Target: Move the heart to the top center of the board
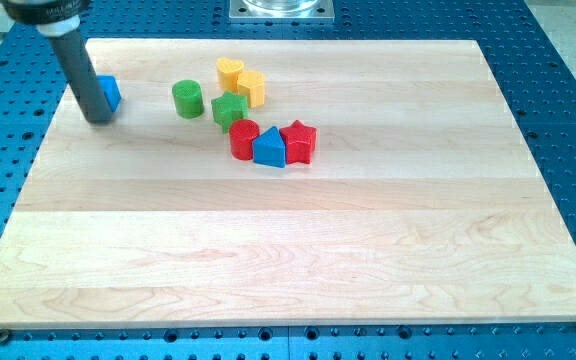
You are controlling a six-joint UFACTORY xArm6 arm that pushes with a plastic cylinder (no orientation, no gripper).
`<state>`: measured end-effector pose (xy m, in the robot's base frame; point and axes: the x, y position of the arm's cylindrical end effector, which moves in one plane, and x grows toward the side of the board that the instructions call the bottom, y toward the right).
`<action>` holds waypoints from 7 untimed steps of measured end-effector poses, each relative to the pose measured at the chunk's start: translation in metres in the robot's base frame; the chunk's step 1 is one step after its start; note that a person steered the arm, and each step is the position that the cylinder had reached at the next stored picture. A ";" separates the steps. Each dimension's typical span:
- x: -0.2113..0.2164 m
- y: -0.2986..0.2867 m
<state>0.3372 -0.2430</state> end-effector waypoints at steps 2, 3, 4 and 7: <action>-0.075 0.000; -0.059 -0.003; -0.053 -0.003; -0.053 0.006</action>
<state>0.2841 -0.2374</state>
